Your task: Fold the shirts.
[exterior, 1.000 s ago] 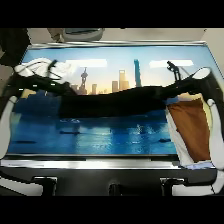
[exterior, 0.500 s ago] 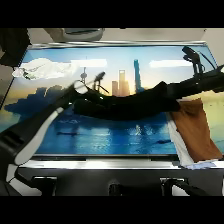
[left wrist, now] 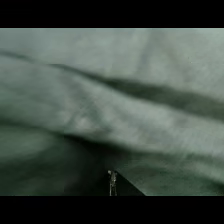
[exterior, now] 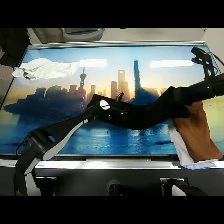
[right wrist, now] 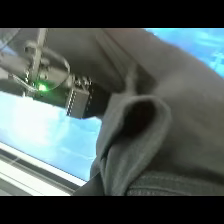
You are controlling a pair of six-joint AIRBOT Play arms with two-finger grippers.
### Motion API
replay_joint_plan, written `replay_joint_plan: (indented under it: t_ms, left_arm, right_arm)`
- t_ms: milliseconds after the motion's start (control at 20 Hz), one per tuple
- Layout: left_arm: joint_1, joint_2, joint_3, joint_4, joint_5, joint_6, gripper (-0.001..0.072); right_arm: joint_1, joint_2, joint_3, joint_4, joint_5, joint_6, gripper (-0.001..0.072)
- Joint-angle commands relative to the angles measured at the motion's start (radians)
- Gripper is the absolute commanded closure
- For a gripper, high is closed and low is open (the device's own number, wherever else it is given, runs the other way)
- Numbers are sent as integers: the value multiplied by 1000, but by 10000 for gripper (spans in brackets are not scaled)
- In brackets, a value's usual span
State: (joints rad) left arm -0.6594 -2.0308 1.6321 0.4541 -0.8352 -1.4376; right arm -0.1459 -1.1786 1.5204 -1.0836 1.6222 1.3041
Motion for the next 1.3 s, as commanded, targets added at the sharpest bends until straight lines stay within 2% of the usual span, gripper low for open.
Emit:
replay_joint_plan:
  t_ms: [0, 150, 300, 400, 600, 800, 850, 900, 1000, 1050, 1100, 1250]
  left_arm:
    - [37, 23, 1, -3, -8, 80, 684]
    - [179, 197, 1, 286, -60, 4, 683]
    - [373, 403, 1, 435, -121, -3, 682]
    - [503, 527, 1, 470, -163, -2, 682]
    - [713, 726, 0, 500, -241, 0, 681]
    - [805, 834, 0, 501, -291, 25, 681]
    - [807, 840, 0, 502, -304, 31, 680]
    - [805, 842, -4, 501, -315, 44, 681]
    - [796, 840, -35, 501, -315, 51, 681]
    - [795, 839, -61, 501, -310, 51, 681]
    - [795, 839, -90, 503, -307, 51, 681]
    - [796, 839, -162, 539, -307, 51, 680]
  right_arm:
    - [0, -4, 1, -21, -47, 34, 667]
    - [79, -78, 1, 19, -143, 36, 668]
    - [210, -202, 1, 185, -319, 36, 668]
    - [285, -307, 1, 304, -422, 40, 668]
    - [386, -494, 1, 495, -536, 26, 667]
    - [446, -618, 1, 618, -601, 20, 665]
    - [455, -638, 1, 647, -612, 10, 644]
    - [463, -655, 1, 685, -620, -14, 570]
    - [475, -671, 1, 781, -624, -117, 123]
    - [468, -665, 1, 801, -626, -175, 84]
    - [446, -649, 1, 787, -625, -202, 84]
    - [323, -567, 1, 644, -608, -184, 84]
